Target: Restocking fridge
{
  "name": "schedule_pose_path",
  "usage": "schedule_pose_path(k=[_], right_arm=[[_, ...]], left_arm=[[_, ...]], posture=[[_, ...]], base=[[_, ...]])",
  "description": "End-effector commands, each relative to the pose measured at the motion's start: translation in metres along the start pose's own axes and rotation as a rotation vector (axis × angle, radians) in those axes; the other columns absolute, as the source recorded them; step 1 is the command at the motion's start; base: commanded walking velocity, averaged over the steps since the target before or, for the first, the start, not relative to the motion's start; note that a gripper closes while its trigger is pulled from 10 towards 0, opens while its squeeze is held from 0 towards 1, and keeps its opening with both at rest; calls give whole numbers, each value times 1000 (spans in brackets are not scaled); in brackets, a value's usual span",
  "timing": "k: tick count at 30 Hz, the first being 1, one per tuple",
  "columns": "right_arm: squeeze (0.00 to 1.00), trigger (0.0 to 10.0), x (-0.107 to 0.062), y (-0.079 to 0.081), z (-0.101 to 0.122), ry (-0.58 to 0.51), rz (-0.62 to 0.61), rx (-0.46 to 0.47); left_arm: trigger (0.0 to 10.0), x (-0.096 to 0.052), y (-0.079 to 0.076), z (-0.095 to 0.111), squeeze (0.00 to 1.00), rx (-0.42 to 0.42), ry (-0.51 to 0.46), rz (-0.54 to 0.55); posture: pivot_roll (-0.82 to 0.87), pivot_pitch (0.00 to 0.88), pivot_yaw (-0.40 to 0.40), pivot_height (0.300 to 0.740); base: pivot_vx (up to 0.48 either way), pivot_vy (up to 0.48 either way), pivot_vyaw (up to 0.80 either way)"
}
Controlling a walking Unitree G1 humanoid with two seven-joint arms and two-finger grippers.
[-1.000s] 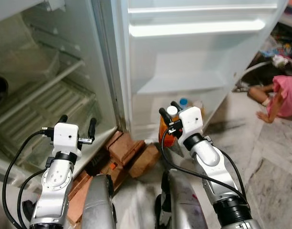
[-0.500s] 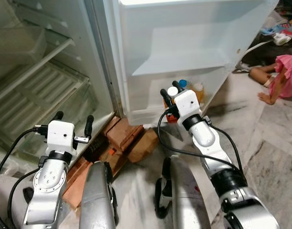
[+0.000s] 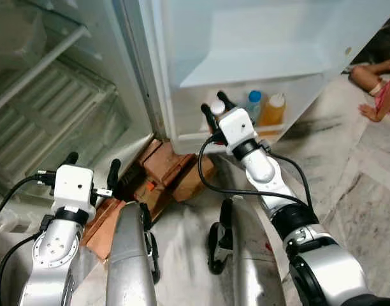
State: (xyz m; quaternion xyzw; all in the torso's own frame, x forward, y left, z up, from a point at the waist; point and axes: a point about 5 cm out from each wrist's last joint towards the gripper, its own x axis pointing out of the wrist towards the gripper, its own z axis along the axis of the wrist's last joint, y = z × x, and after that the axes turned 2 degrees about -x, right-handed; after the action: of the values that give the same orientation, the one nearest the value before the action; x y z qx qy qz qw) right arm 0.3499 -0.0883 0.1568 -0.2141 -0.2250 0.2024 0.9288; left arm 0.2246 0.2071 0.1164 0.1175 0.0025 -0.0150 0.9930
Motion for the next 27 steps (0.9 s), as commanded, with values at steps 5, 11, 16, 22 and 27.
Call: schedule_pose_path(k=[5,11,16,22,27], right_arm=[[0,10000,6,-7,9,-96,4,-109],[0,10000,5,-5,7,-121,77,-226],[0,10000,-1,-8,0,-112,111,-297],[0,10000,-17,-18,-15,-52,99,-336],[0,10000,-16,-15,-14,-74,86,-356]], left_arm=[[10000,-8,3,-1,0,10,31,-6],[10000,-7,1,0,0,13,34,-12],[10000,-8,1,-1,0,16,39,-16],[10000,-9,2,0,0,19,40,-18],[10000,-11,1,2,0,23,42,-26]], posture=[[163,386,2,582],[171,386,4,582],[176,388,6,582],[181,390,10,582],[189,400,20,582]], base=[[0,0,0],[0,0,0],[0,0,0],[0,0,0],[0,0,0]])
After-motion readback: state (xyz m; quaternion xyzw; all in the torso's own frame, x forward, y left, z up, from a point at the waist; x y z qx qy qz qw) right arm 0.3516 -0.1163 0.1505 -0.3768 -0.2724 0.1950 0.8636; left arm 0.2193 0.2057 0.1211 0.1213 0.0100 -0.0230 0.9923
